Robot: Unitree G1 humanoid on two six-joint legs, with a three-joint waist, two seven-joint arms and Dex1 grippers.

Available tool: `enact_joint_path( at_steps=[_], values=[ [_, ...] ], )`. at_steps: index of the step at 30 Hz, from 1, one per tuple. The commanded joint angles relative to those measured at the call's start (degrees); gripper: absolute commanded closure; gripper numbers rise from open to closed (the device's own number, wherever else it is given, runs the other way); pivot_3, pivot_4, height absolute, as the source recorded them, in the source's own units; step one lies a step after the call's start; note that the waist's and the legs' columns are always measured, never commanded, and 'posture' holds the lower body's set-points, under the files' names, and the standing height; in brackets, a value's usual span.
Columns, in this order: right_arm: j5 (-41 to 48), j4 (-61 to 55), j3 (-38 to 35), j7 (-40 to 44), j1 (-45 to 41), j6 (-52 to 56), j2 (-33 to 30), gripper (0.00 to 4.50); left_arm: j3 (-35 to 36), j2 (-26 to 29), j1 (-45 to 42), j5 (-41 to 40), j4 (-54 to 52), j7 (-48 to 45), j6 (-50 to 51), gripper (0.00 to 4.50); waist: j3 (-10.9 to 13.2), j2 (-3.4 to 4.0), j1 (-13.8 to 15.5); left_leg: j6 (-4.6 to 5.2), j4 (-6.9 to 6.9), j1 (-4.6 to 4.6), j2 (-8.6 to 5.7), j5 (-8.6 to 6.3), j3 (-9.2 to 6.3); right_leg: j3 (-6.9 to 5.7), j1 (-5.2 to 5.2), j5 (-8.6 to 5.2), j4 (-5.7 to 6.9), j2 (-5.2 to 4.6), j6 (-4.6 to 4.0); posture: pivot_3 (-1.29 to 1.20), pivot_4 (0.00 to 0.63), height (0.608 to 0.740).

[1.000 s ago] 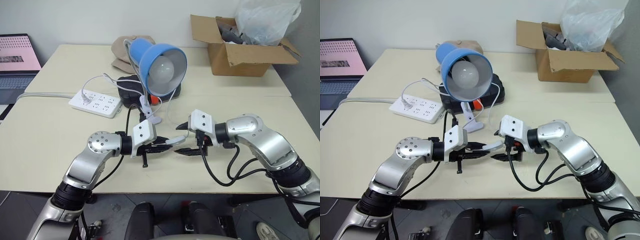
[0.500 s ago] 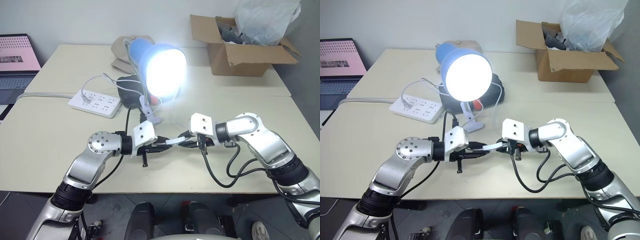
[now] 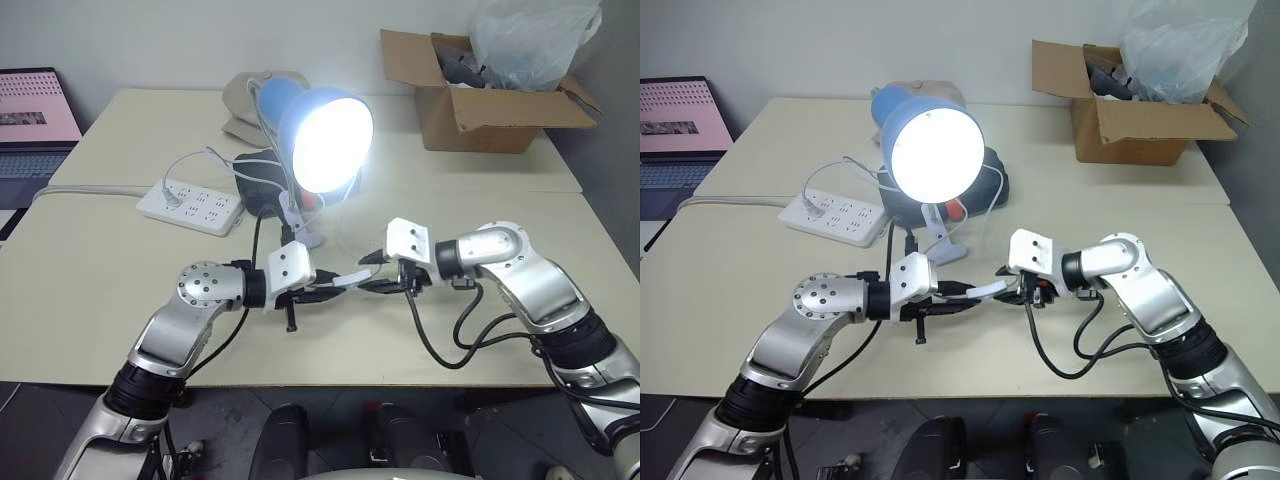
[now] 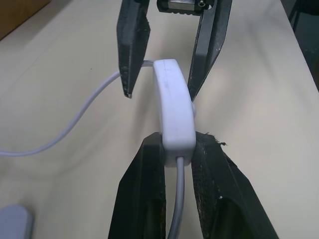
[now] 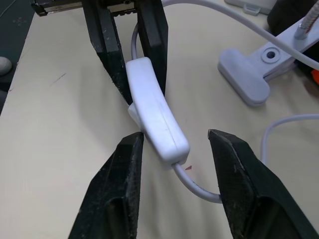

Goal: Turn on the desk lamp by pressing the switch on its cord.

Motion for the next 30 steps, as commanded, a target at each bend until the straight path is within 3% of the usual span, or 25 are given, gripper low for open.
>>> enact_joint_path(
  at_steps=[1,8,17,19,23,30],
  values=[
    [3.25,-2.78,-4.30,1.09,-0.84,-1.01,-0.11,1.48,-1.76,-0.14,-1.52,3.62,2.94,0.78,-2.75,4.10,0.00,0.01,0.01,0.00,0.00,0.00,0.00,0.00,0.00,0.00,0.00,0.00,0.00,0.00,0.00,0.00,0.150,0.740],
    [5.56,-9.36,-10.92,0.53,5.19,2.12,-7.06,0.03,-3.68,-6.75,-7.10,10.54,15.70,7.92,-8.15,4.10,0.01,0.02,0.58,0.01,0.02,-0.03,-0.03,0.00,0.01,-0.01,0.00,0.00,-0.02,-0.02,0.01,0.00,0.150,0.740],
    [7.89,-23.55,-20.01,-6.67,22.58,8.63,-11.62,0.00,-4.30,-12.67,-12.25,11.60,27.64,8.17,-12.87,4.10,0.01,0.01,0.47,0.00,0.00,-0.07,-0.03,0.00,-0.04,-0.06,0.00,0.00,-0.02,-0.02,0.01,0.00,0.150,0.740],
    [7.51,-24.87,-20.67,-8.86,24.39,9.49,-11.16,0.00,-4.34,-12.99,-12.85,11.57,29.05,7.46,-13.52,3.40,0.01,0.01,0.03,0.00,0.01,-0.03,-0.03,0.00,-0.01,-0.02,0.00,0.00,0.00,-0.02,0.02,0.00,0.150,0.740],
    [7.59,-26.23,-21.52,-12.21,25.83,11.03,-10.39,0.00,-4.09,-12.86,-13.18,10.43,28.90,4.97,-13.55,2.55,0.01,0.01,-0.12,0.01,0.02,0.05,-0.04,0.01,-0.04,-0.01,0.02,0.04,0.05,-0.01,0.06,0.00,0.150,0.740],
    [6.59,-26.36,-21.59,-13.60,28.54,9.28,-11.63,0.00,-0.32,-8.23,-7.84,7.75,17.55,4.22,-8.49,1.14,0.01,0.00,-0.22,0.01,0.00,-0.01,-0.04,0.01,0.00,0.03,0.02,0.02,-0.04,-0.01,0.06,0.00,0.150,0.740]
  ],
)
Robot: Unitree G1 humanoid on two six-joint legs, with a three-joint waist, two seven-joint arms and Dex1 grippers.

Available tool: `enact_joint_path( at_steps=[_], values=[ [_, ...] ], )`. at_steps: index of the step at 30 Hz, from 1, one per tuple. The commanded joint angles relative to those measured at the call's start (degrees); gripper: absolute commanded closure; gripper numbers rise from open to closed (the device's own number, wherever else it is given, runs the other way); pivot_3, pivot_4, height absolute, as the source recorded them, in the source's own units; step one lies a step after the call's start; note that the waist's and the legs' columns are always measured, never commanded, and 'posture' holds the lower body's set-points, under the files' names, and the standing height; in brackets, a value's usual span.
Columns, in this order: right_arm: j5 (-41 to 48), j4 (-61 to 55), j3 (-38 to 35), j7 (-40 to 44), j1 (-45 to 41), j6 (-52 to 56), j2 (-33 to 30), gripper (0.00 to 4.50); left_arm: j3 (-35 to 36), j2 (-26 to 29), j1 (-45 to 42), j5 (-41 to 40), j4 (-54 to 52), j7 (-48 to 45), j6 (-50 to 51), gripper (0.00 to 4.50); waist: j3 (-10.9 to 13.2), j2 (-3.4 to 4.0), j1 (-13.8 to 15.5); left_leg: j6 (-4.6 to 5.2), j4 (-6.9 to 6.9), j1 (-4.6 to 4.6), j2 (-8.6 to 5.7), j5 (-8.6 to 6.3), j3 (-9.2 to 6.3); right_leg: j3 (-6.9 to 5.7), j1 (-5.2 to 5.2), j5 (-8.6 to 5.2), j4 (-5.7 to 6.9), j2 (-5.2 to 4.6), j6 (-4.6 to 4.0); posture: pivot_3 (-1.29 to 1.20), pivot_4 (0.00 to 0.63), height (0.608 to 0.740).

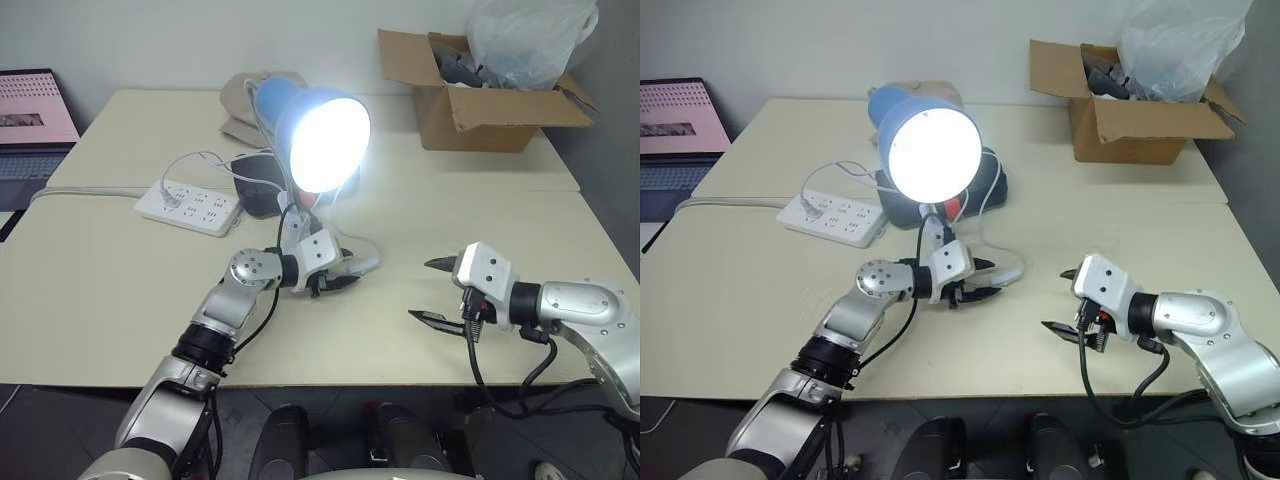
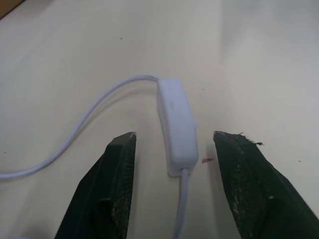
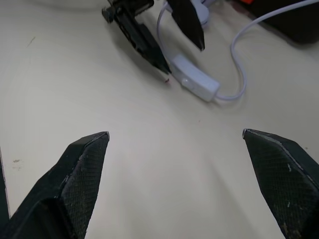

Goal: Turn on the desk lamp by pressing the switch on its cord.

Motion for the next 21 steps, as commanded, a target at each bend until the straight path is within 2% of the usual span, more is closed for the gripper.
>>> enact_joint_path(
  at_steps=[1,5,9,13,17,21],
  values=[
    [0.03,-1.09,-1.82,-0.56,-0.12,-1.93,-0.95,0.00,3.50,3.30,3.73,-2.51,-9.97,-0.35,2.97,0.96,0.00,0.00,-0.17,0.00,-0.01,0.01,0.01,0.00,0.01,0.01,0.00,0.00,0.00,0.00,0.00,0.00,0.150,0.740],
    [-0.60,1.49,-2.04,-0.86,-0.85,-4.97,-0.89,0.00,6.74,7.61,9.72,-5.15,-19.64,-0.64,5.54,0.01,0.00,0.00,-0.11,0.00,-0.01,0.03,0.03,0.00,-0.01,-0.02,0.00,-0.01,0.02,0.00,-0.01,0.00,0.150,0.740],
    [1.70,6.49,-6.45,1.09,0.05,-12.62,0.62,0.00,16.17,12.79,22.01,-6.94,-31.24,3.89,12.78,0.01,0.00,0.00,-0.43,0.00,-0.01,0.09,0.04,0.00,0.01,0.02,0.02,0.00,0.01,-0.02,-0.01,0.00,0.150,0.740],
    [3.57,9.24,-9.88,4.97,2.24,-17.42,-0.17,0.00,23.74,13.37,30.26,-12.12,-38.72,5.54,16.42,0.01,0.02,-0.05,0.10,0.00,-0.03,0.09,0.04,0.00,-0.03,-0.03,0.02,-0.01,0.02,-0.02,-0.03,0.00,0.150,0.740],
    [4.32,11.51,-11.46,8.13,3.47,-20.78,-1.19,0.00,30.12,15.02,35.10,-17.73,-42.58,4.91,20.62,0.01,0.02,-0.05,0.43,0.00,0.00,0.09,0.01,0.00,-0.02,-0.07,0.07,-0.01,-0.02,-0.10,-0.03,0.00,0.150,0.740],
    [4.34,12.44,-11.03,8.65,2.96,-22.02,-1.34,0.00,31.90,16.91,36.55,-20.29,-42.79,3.90,21.87,0.01,0.02,-0.04,0.30,0.00,-0.01,0.15,0.01,-0.01,-0.04,-0.07,0.06,-0.05,0.01,-0.11,-0.10,0.00,0.150,0.740]
  ],
)
